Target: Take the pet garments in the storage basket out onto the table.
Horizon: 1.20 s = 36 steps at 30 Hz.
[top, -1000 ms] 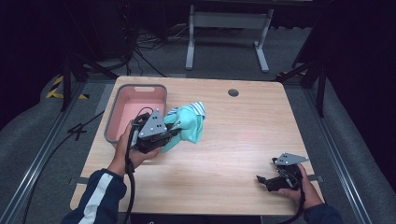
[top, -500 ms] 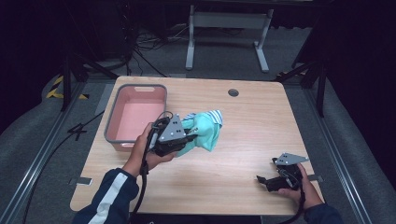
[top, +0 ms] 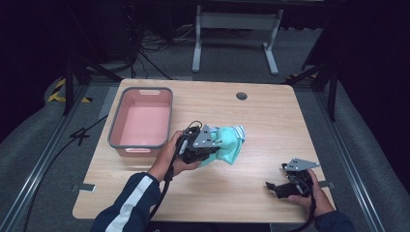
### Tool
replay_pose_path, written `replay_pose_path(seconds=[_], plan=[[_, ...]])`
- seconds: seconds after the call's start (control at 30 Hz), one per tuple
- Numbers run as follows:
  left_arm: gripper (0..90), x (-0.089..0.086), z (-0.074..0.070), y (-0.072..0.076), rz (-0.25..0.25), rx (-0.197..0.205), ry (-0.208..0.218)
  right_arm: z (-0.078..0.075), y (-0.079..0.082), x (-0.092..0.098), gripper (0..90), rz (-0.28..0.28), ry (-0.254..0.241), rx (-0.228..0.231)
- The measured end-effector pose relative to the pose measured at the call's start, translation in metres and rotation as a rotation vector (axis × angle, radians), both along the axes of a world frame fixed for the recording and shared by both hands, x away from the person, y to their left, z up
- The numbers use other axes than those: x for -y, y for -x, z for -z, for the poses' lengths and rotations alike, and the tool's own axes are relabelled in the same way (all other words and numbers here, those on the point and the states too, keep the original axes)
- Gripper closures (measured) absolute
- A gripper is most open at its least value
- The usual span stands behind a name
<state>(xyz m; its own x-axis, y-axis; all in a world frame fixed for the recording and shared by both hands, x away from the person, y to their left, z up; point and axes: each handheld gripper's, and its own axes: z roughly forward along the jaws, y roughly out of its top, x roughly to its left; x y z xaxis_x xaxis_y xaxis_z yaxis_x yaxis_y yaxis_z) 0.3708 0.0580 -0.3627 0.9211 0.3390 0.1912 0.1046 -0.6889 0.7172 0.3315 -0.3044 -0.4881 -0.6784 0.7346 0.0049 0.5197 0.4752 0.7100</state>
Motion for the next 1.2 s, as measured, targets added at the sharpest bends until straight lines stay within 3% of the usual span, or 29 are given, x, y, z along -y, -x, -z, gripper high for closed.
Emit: replay_pose_path(seconds=[0.17,0.23,0.43,0.77,1.03,1.2], plan=[[79.6,0.008,0.012,-0.01,-0.019,-0.012,-0.058,0.0,0.0,0.0,0.6,0.0,0.001,0.0],[79.6,0.01,0.018,-0.014,-0.018,-0.035,-0.065,0.0,0.0,0.0,0.6,-0.001,0.001,0.002],[79.4,0.014,0.031,-0.024,-0.05,-0.053,-0.097,0.0,0.0,0.0,0.6,0.0,0.0,0.0],[76.7,0.026,0.054,-0.037,-0.055,-0.098,-0.156,0.0,0.0,0.0,0.6,-0.001,0.001,0.002],[64.5,0.027,0.064,-0.041,-0.081,-0.117,-0.147,0.0,0.0,0.0,0.6,-0.001,0.001,0.002],[55.2,0.026,0.06,-0.038,-0.077,-0.107,-0.143,0.0,0.0,0.0,0.6,-0.001,0.0,0.002]])
